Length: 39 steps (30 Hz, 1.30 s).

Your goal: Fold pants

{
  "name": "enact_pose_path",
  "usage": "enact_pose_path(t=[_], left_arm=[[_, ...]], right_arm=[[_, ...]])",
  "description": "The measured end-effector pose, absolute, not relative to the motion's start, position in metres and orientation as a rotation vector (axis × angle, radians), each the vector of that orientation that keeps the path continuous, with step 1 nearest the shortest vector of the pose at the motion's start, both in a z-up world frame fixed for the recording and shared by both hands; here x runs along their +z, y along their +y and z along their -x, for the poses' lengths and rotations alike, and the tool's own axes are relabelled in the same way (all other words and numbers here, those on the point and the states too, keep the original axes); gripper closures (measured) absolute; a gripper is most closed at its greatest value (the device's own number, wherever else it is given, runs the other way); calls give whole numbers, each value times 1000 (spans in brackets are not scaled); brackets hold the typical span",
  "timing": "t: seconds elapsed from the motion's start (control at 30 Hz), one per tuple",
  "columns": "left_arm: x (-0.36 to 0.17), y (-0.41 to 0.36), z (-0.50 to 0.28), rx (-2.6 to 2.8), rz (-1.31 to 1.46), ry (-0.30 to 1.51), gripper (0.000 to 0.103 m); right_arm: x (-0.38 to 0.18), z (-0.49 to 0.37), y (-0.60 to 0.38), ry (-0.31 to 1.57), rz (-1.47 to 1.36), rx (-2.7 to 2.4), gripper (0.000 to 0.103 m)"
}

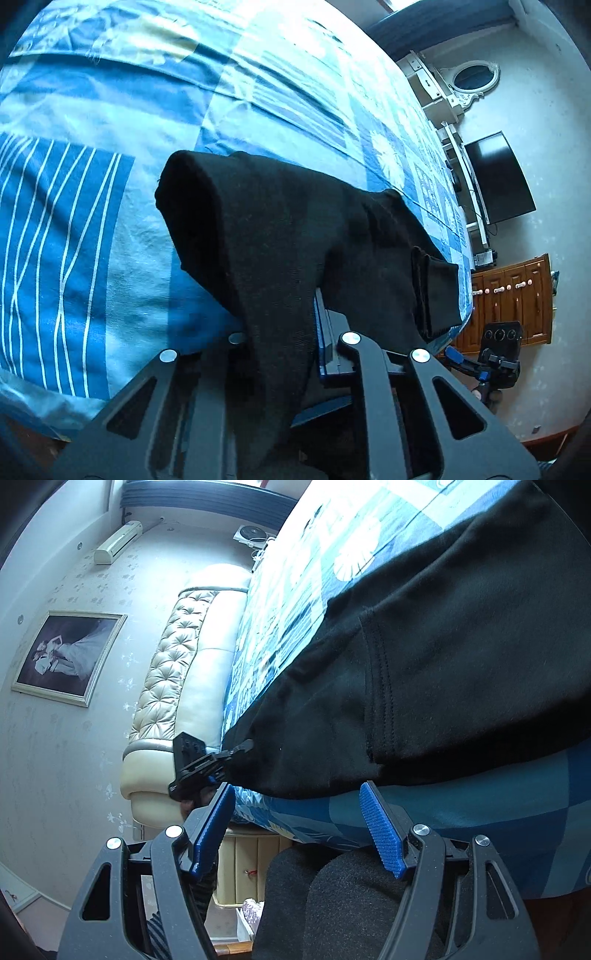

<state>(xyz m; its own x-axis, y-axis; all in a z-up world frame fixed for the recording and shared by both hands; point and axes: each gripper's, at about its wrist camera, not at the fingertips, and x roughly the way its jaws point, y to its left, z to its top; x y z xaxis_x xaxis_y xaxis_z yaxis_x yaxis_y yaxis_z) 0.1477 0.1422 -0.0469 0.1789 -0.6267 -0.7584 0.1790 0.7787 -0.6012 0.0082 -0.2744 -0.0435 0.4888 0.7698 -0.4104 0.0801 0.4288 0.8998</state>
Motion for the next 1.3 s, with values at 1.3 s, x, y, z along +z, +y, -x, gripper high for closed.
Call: enact_pose_path(t=[1.3], left_arm=[[8, -156, -63, -224, -278, 1034, 89]], right_arm=[[-29, 24, -351, 850, -954, 154, 16]])
